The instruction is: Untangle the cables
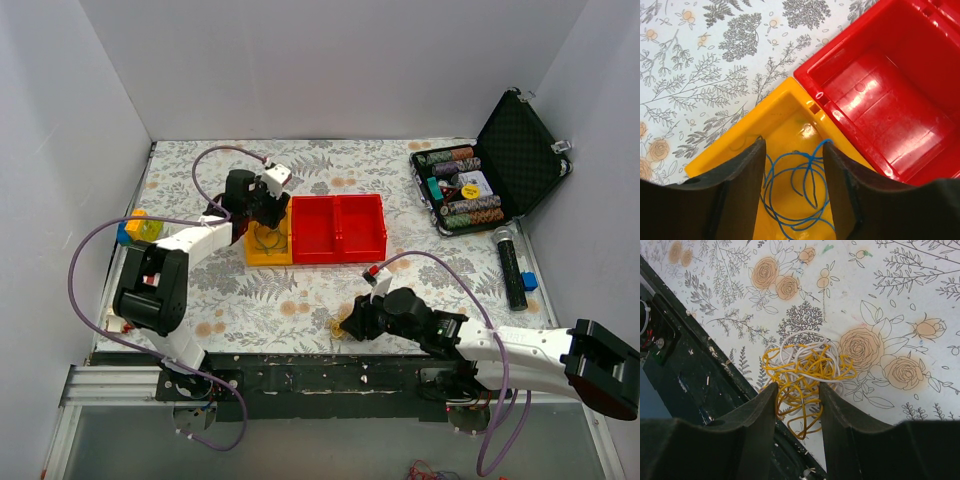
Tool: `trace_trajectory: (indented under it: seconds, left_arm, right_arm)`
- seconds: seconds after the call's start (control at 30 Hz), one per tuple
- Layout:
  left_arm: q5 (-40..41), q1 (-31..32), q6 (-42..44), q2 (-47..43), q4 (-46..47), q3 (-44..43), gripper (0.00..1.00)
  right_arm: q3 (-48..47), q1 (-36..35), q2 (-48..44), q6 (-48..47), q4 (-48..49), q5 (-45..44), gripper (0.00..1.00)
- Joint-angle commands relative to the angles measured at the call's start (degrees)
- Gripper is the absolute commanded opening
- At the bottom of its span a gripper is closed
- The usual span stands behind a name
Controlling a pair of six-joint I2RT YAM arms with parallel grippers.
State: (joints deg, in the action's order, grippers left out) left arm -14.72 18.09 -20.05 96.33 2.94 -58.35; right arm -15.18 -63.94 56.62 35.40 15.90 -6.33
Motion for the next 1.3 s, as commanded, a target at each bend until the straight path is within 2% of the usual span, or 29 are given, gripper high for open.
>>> trace_trajectory:
  seconds: [0.0,0.07,0.17,0.2,0.3,0.37,0.47,0.63,0.73,0.97,1.2,1.27]
  left_arm:
    - [0.58,-0.42,0.63,-4.83,-6.18,-4.05,0.54]
    - [-0.22,-0.42,1.24,-7.11,-8.47,-4.41,0.69]
    - [-0.40,-0.68,2.12,-11.41,-11.19,-4.32,0.82]
    - [-0.57,-0.77,2.39,-12.65,-11.98,-4.23,0.86]
    - [-2.41,-0.77,2.65,-16.60,-14.97,-4.49,0.89]
    - [-5.91,-0.77,1.34,-19.59,-16.64,-4.32,0.89]
    - [-16.35,0.10,-3.22,-23.72,-20.07,-2.66,0.88]
    - [-26.23,11.07,-8.15,-29.09,-21.40,6.47,0.83]
    - [-28.60,16.27,-10.17,-29.63,-21.13,11.49,0.78]
    - [-30.19,20.32,-10.09,-28.92,-17.71,17.30,0.70]
    - [-31.07,22.52,-12.99,-27.69,-11.47,18.00,0.70]
    - [-31.94,22.78,-14.83,-27.60,-9.19,18.27,0.76]
  right_arm:
    - [0.59,-0.39,-1.42,0.02,-0.96,-1.58,0.46]
    - [0.59,-0.39,-1.86,0.02,-1.31,-1.84,0.46]
    - [0.68,-0.39,-2.57,-0.42,-1.84,-2.55,0.47]
    - [0.76,-0.39,-2.83,-0.42,-1.93,-2.64,0.47]
    - [0.59,-0.31,-3.44,-0.59,-2.28,-3.08,0.47]
    - [0.50,-0.31,-4.06,-0.86,-2.45,-3.16,0.47]
    - [0.06,-0.31,-5.03,-0.86,-2.45,-3.25,0.47]
    - [-2.13,-0.31,-6.08,-1.91,-3.15,-3.43,0.47]
    - [-3.80,-0.31,-6.61,-2.61,-4.38,-3.17,0.46]
    - [-4.25,-0.31,-8.81,-2.61,-2.99,-2.20,0.40]
    - [-6.70,-0.31,-9.25,-2.70,-0.96,0.78,0.30]
    - [-8.19,-0.31,-9.16,-2.70,-0.52,1.75,0.29]
